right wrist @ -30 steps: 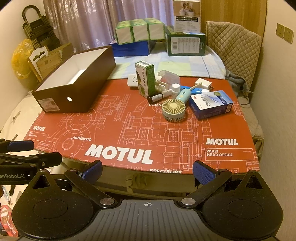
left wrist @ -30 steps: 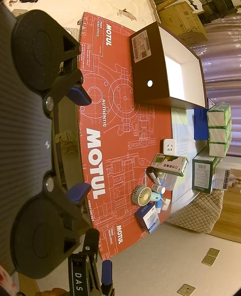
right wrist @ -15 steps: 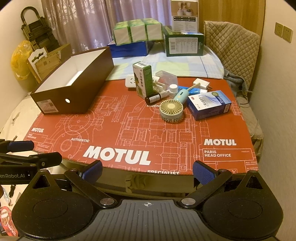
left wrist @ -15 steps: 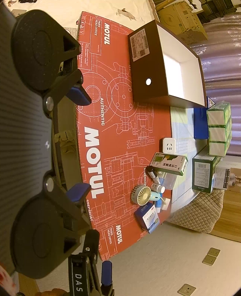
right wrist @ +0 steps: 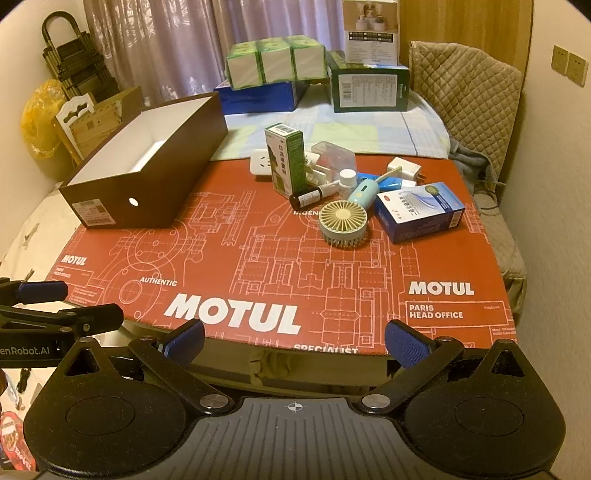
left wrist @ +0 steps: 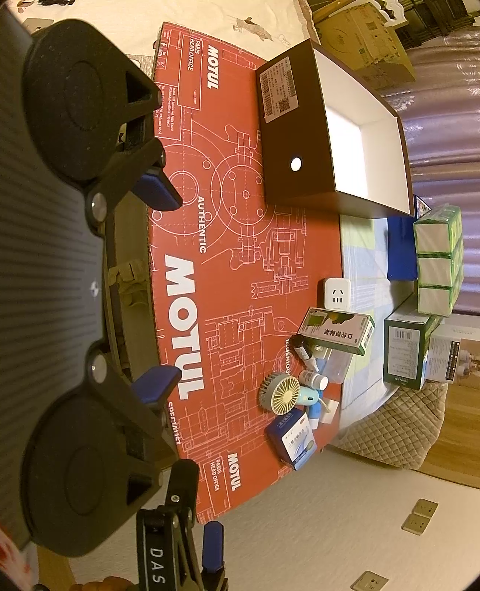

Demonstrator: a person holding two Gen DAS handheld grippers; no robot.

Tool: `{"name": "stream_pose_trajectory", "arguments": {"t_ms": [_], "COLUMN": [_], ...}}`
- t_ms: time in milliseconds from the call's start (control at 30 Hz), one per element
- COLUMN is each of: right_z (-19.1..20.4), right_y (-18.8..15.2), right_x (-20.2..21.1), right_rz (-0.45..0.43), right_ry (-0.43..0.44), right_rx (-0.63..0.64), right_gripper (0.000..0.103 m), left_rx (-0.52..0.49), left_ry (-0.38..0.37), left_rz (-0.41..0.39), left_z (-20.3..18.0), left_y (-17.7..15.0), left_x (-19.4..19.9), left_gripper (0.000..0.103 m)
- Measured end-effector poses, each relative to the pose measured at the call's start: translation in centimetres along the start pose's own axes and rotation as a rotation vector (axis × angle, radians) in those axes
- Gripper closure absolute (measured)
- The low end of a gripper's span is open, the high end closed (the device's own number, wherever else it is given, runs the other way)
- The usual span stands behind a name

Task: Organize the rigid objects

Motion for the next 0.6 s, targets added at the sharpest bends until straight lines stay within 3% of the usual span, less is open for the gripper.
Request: {"name": "stream_pose_trajectory", "arguments": {"t_ms": [600], "right_z": [-0.62], "right_y": [0.61], "right_x": [-0.81], "right_rz": [0.011], "right_ry": [-0.001], "right_rx": [0.001], "right_gripper": [0.002], "left_rx": [0.006], "left_ry": [-0.001], "left_rz": [0.012], "left_z": [-0.13], "left_y": [0.62], "left_x": [-0.93], "left_gripper": [0.014]}}
Point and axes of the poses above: each gripper's, at about its wrist camera, not at the fingertips, and x roughly against the way its jaws point, z to its left, y to its top, the point moved 10 cm from there along -x, roughly the way its jaws point, and after that the axes turned 1 degree about -z, right-handed, at the moved point
